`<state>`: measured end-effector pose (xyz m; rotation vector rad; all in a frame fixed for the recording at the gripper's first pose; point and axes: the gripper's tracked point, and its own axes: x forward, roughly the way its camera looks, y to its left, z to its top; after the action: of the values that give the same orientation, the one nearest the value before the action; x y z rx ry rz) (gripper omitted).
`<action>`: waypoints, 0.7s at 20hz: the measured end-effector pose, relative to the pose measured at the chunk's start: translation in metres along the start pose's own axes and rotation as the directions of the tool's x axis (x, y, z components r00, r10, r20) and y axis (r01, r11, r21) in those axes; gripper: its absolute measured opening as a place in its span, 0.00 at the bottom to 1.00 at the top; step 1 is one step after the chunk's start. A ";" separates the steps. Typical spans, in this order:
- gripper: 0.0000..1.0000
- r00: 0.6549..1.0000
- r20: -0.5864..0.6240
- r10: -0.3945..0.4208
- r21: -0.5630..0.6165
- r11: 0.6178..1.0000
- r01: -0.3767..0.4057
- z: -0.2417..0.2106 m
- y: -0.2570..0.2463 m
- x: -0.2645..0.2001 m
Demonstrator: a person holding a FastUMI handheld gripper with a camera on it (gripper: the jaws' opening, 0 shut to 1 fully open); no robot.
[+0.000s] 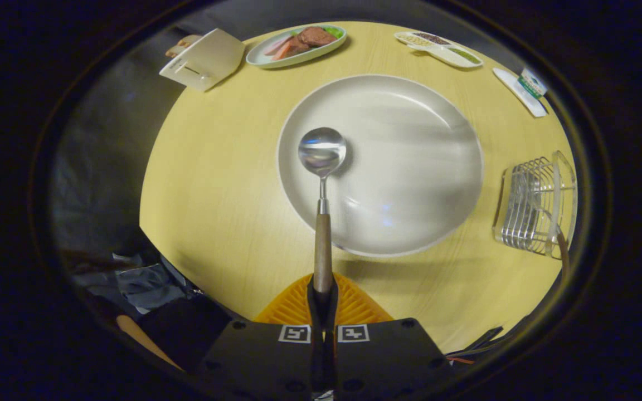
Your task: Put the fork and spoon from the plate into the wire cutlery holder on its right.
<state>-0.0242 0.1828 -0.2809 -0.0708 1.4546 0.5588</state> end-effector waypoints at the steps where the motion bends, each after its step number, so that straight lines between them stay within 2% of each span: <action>1: 0.04 1.000 0.012 0.029 0.015 0.999 -0.029 0.000 0.005 -0.008; 5: 0.04 0.993 0.055 0.100 0.095 0.990 -0.105 0.005 0.007 -0.046; 10: 0.04 0.994 0.102 0.029 0.177 0.983 -0.047 0.001 -0.044 -0.103; 14: 0.04 0.994 0.103 -0.045 0.231 0.973 0.020 -0.008 -0.088 -0.131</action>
<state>0.0024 0.0615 -0.1832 0.1171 1.4009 0.3592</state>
